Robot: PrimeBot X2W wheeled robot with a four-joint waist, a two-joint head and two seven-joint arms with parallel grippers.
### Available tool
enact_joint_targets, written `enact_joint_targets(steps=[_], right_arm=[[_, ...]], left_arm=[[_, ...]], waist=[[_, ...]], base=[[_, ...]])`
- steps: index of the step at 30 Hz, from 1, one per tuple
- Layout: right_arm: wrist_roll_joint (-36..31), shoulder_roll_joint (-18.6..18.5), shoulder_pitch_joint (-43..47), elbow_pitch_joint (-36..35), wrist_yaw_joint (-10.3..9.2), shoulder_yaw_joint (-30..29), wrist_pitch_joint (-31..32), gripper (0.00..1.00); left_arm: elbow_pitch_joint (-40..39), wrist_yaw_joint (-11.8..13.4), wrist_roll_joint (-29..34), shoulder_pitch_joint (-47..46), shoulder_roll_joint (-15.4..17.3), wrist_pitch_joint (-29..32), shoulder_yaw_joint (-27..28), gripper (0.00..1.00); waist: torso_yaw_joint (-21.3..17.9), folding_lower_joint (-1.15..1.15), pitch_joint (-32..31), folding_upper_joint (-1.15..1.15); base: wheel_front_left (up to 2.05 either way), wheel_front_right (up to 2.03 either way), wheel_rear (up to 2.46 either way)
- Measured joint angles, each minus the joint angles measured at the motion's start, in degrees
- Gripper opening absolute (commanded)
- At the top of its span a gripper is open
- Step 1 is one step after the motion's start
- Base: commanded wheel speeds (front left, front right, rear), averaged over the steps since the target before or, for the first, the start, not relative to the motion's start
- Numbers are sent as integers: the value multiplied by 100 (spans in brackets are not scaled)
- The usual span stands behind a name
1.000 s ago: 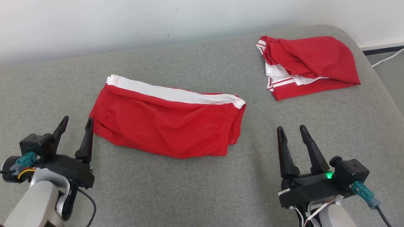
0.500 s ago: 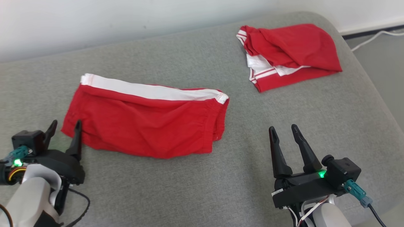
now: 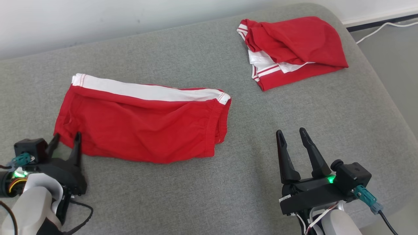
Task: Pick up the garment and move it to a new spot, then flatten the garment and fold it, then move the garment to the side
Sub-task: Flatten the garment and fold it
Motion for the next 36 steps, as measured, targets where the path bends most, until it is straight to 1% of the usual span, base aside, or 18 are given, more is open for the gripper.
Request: enact_joint_targets(steps=[1,10,15,17,19,25,29,32,36], right_arm=[[-4,1,0,1,0,4,0,100],[-3,-3,-9,74,0,38,0,100],[13,-14,41,89,0,-44,0,100],[30,-20,101,90,0,-69,0,100],[54,-24,142,109,0,-80,0,100],[109,-51,234,169,0,-92,0,100],[132,-68,287,186,0,-113,0,100],[140,-79,343,202,0,-142,0,100],[164,-107,355,213,0,-151,0,100]], left_arm=[[19,-27,16,-18,-16,0,1,0],[125,-94,108,-59,-132,2,65,0],[-240,-86,105,89,-296,2,269,0],[-338,-42,115,253,-346,2,334,0],[-471,-34,138,502,-474,2,398,0],[-923,36,197,929,-671,2,604,0],[-1109,33,293,1143,-771,2,613,0],[-1328,32,359,1362,-911,2,637,0],[-1616,63,421,1599,-971,2,717,0]], waist=[[15,0,-4,0],[128,0,-98,0],[224,0,-218,0],[287,0,-273,0],[403,0,-363,0],[676,0,-564,0],[821,0,-669,0],[955,0,-767,0],[1102,-1,-862,0]], base=[[0,0,0],[0,0,0],[0,0,0],[0,0,0],[0,0,0],[0,0,0],[0,0,0],[0,0,0],[0,0,0]])
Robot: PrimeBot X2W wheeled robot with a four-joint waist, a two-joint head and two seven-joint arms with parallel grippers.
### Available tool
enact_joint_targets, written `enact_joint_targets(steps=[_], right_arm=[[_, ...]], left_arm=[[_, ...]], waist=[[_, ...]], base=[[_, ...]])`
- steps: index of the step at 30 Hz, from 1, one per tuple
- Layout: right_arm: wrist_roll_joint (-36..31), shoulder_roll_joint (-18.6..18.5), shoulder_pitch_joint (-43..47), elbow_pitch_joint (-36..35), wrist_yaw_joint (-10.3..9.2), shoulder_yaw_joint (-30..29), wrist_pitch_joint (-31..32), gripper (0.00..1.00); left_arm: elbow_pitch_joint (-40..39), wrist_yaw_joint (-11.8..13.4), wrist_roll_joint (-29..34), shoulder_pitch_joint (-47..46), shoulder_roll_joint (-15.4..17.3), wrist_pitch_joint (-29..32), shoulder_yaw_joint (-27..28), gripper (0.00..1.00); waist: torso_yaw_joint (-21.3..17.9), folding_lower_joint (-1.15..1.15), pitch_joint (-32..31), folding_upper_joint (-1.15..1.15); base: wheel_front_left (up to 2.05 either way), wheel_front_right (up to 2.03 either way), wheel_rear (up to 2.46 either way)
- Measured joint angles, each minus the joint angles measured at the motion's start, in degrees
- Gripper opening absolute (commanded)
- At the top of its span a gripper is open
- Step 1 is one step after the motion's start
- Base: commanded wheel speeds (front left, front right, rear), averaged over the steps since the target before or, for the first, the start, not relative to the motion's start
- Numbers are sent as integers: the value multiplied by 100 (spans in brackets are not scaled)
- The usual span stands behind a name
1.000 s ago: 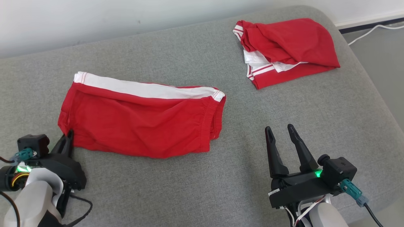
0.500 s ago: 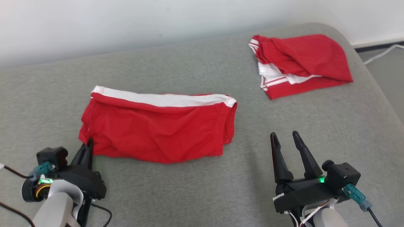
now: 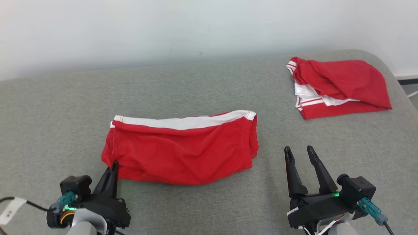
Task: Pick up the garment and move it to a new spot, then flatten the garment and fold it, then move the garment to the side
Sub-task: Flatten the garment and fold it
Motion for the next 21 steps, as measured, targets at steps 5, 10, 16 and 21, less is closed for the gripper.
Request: enact_joint_targets(steps=[5,10,16,21], right_arm=[[12,-14,7,15,0,7,0,100],[38,-44,2,53,0,59,0,100],[62,-67,-1,87,0,47,0,100],[-34,-97,1,32,0,-13,0,100]], left_arm=[[-172,38,54,213,-54,0,98,0],[-116,2,74,277,-119,0,145,0],[-369,-42,133,356,-172,0,293,100],[-1079,21,261,657,-230,0,611,100]], waist=[[114,0,-45,0],[112,0,-22,1],[99,0,-53,1],[132,0,-123,1]], base=[[0,0,0],[0,0,0],[0,0,0],[0,0,0]])
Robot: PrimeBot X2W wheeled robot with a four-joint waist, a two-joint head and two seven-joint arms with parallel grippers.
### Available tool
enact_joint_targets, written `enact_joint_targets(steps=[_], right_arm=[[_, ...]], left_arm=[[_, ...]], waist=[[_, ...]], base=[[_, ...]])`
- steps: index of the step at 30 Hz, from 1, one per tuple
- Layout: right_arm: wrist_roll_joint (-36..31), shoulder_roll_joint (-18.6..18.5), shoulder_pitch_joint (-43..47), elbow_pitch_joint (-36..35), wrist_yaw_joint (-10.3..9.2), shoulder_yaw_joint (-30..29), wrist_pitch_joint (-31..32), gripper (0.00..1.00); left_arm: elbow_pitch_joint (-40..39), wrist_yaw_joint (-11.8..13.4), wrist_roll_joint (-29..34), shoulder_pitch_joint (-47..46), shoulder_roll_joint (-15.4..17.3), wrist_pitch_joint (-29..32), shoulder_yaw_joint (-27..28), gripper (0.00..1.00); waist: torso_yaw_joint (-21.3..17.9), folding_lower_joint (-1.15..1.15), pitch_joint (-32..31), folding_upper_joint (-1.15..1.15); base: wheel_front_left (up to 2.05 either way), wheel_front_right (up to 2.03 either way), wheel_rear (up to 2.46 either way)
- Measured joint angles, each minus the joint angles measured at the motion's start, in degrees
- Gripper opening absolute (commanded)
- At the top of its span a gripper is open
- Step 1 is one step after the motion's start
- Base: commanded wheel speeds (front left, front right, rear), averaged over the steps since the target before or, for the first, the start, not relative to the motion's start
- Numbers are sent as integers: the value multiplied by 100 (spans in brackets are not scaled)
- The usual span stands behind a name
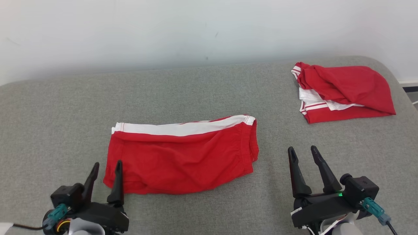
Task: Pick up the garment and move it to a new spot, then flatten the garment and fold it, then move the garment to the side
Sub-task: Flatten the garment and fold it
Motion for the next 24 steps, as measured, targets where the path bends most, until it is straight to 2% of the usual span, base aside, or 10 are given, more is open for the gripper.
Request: enact_joint_targets(steps=[8,13,19,24], right_arm=[[-242,-15,12,-67,0,-215,0,100],[-411,23,90,-125,0,-466,0,100],[-569,70,218,-145,0,-668,0,100],[-648,88,336,-103,0,-838,0,100]], left_arm=[[-1167,167,310,551,-71,0,533,100],[-1839,260,789,933,21,0,784,100],[-2232,480,1128,1308,70,0,894,100],[-2313,532,1171,1528,15,0,864,100]], waist=[[62,0,-67,0],[106,0,-110,0],[199,0,-187,0],[303,1,-293,0]], base=[[0,0,0],[0,0,0],[0,0,0],[0,0,0]])
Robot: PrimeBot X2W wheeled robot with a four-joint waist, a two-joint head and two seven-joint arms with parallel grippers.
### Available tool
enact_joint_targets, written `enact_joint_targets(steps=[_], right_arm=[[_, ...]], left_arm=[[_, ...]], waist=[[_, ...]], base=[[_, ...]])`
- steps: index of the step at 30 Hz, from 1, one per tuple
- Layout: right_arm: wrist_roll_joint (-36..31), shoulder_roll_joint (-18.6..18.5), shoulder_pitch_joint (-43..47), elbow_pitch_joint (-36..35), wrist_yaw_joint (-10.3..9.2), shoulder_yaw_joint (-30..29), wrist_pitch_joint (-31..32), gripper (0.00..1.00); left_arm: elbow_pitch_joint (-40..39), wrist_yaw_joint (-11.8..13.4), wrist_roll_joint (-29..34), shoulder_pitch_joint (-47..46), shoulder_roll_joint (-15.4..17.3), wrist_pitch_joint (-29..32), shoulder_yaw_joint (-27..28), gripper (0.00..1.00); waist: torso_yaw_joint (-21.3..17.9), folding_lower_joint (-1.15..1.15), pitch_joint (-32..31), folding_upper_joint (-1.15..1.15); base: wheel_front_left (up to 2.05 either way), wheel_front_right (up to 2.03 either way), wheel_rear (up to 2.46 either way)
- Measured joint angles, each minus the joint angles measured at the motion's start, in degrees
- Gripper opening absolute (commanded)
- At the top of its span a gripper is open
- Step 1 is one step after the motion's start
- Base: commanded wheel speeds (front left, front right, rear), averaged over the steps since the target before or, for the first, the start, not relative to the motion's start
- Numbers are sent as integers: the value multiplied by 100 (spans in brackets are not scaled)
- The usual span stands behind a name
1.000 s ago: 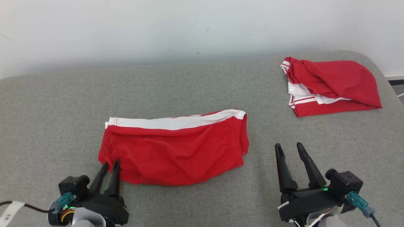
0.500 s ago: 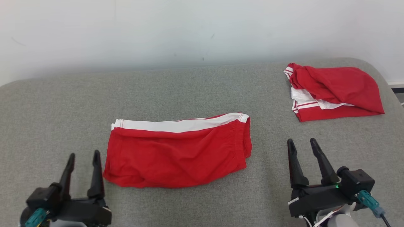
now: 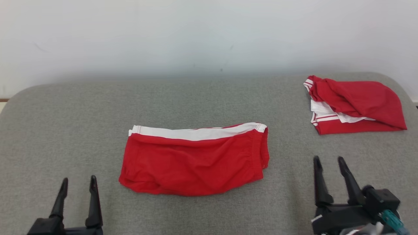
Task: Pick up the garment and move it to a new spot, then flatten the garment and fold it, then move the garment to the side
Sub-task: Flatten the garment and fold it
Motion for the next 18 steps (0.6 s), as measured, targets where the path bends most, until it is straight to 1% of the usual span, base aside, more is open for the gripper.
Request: enact_joint_targets(steps=[2,5,8,11,18], right_arm=[[-11,16,108,3,0,-155,0,100],[-44,49,186,-5,0,-204,0,100],[-52,57,243,13,0,27,1,100],[-51,-31,213,15,0,294,1,100],[-31,-53,150,90,0,339,1,100]], left_arm=[[4,1,-1,73,-53,0,-55,100],[49,1,-25,144,-63,0,-55,100],[81,7,-12,208,-74,0,-55,100],[80,15,8,210,-74,0,-52,100],[8,51,11,226,-96,0,-23,100]], waist=[[70,0,-45,0],[153,0,-122,0],[215,0,-175,0],[240,0,-205,0],[281,0,-231,0]], base=[[0,0,0],[0,0,0],[0,0,0],[0,0,0],[0,0,0]])
